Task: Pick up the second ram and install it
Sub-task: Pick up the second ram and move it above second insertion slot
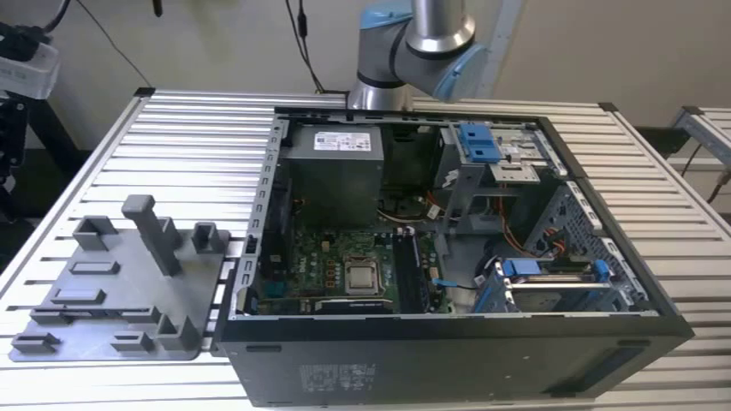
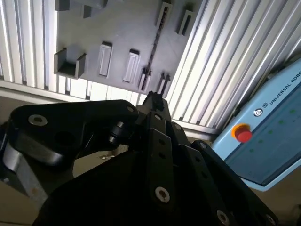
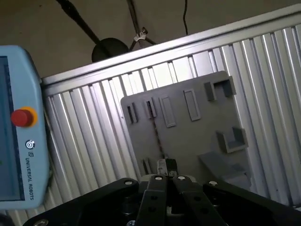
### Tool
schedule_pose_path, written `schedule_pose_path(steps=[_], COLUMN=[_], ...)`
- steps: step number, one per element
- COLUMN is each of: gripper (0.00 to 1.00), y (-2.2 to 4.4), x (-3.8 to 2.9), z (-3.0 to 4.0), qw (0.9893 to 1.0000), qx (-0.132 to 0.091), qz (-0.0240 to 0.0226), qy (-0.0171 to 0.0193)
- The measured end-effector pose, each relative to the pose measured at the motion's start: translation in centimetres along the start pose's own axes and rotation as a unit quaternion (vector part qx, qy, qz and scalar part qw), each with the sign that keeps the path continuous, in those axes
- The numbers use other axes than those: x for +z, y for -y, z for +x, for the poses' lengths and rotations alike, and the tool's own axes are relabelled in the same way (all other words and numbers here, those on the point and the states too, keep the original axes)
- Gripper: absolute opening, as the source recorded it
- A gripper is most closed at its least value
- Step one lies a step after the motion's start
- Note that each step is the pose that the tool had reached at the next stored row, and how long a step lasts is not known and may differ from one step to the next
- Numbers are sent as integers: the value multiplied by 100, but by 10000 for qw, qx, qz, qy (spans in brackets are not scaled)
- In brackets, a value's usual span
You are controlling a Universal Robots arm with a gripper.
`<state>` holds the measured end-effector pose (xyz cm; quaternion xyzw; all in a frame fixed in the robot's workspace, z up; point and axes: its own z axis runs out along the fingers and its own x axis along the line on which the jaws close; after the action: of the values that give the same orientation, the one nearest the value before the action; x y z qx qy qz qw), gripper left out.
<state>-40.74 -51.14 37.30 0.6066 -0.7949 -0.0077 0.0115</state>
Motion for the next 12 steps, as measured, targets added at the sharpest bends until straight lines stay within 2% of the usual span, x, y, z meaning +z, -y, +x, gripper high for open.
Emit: schedule_pose_path(steps=[2,4,8,12], gripper=[11,11,11,11], y=[0,1,0,0], x=[3,5,16,23], z=[0,0,0,0], qw=[9999,9998,9994,9982], qx=[-88,-162,-334,-596], qz=[52,80,81,82], qy=[12,18,24,20])
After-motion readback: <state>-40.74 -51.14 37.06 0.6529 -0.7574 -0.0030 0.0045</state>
